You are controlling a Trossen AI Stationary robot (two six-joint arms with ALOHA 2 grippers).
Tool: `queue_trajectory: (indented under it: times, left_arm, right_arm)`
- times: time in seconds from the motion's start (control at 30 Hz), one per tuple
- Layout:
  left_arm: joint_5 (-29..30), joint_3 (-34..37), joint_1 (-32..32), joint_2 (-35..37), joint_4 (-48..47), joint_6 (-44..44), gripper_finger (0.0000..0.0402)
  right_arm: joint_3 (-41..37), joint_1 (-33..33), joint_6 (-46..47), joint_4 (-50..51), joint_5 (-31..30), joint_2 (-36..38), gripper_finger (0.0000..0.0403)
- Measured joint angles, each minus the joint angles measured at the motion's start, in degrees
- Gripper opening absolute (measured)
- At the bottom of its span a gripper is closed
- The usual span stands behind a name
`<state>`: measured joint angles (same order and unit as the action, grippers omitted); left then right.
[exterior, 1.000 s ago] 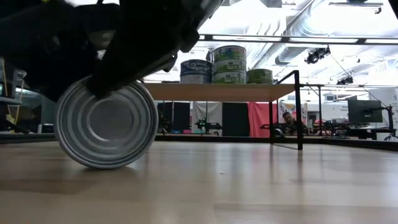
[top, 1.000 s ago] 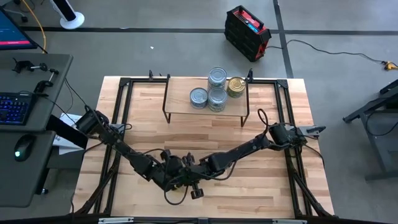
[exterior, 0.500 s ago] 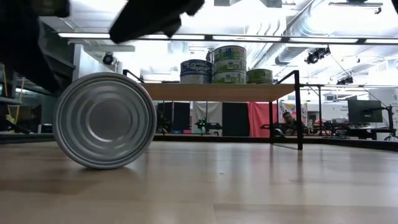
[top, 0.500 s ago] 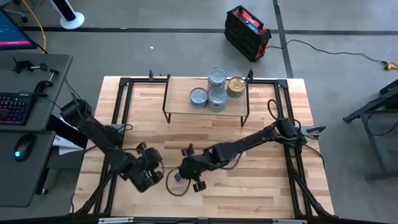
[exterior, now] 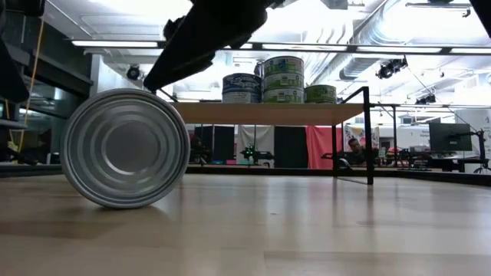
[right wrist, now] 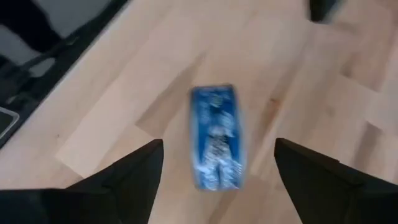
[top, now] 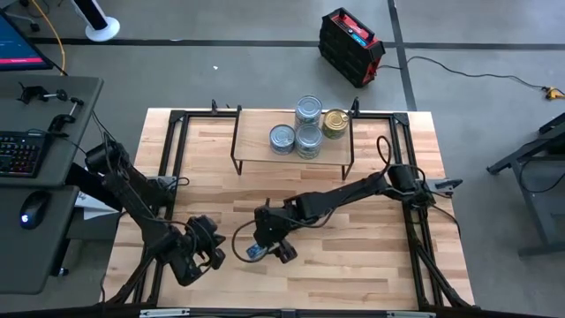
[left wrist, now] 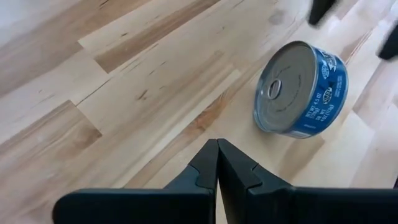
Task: Stack canned seafood by type on shelf
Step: Stack the blue tuna can on top of the other blue tuna can on the shelf
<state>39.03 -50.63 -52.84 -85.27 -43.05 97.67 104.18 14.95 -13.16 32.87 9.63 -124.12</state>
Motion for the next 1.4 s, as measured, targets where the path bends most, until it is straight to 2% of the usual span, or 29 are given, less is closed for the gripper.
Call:
queue_trajectory:
  times: [0.1,0.3,0.5,0.63,0.8,0.93,1.03,1.17,1.27,1.4]
  left_arm:
    - [0.0,0.0,0.0,0.0,0.02,0.31,0.0]
    - [0.02,0.0,0.33,-0.04,0.18,0.61,0.0]
    - [0.09,-0.02,0.6,-0.02,0.14,0.64,0.0]
    - [0.4,-0.02,2.38,-0.02,0.16,0.91,0.0]
    - [1.65,-0.02,5.58,-0.02,0.11,-1.58,0.0]
    - [1.7,-0.02,8.04,1.14,-1.07,-7.89,0.0]
    - [2.76,-0.02,9.54,3.71,-2.81,-15.13,0.0]
    - [7.26,-0.02,11.5,7.91,-4.82,-22.33,0.0]
    - [10.57,-0.04,13.2,10.2,-4.72,-27.12,0.0]
    - [12.73,-0.04,15.68,11.68,-4.01,-31.1,0.0]
  right_arm:
    - [0.0,0.47,-2.95,-0.54,0.87,-0.52,0.0301]
    - [0.0,0.51,-6.24,-2.97,-4.86,-2.76,0.0303]
    - [-0.02,0.78,-6.43,-3.33,-4.81,-4.2,0.0296]
    - [-0.02,1.1,-6.41,-3.35,-5.95,-4.77,0.0248]
    - [2.1,1.8,-4.45,0.58,-7.83,-4.45,0.0113]
    - [11.02,2.02,-1.85,11.74,-11.84,-3.89,0.0113]
    - [20.48,2.24,-2.46,20.66,-20.36,-3.64,0.0113]
    - [31.02,2.14,-6.55,27.56,-39.8,-3.6,0.0113]
    - [27.98,0.89,-10.04,25.27,-55.35,0.27,0.0113]
    - [27.4,-2.41,-6.85,32.0,-69.56,1.74,0.0113]
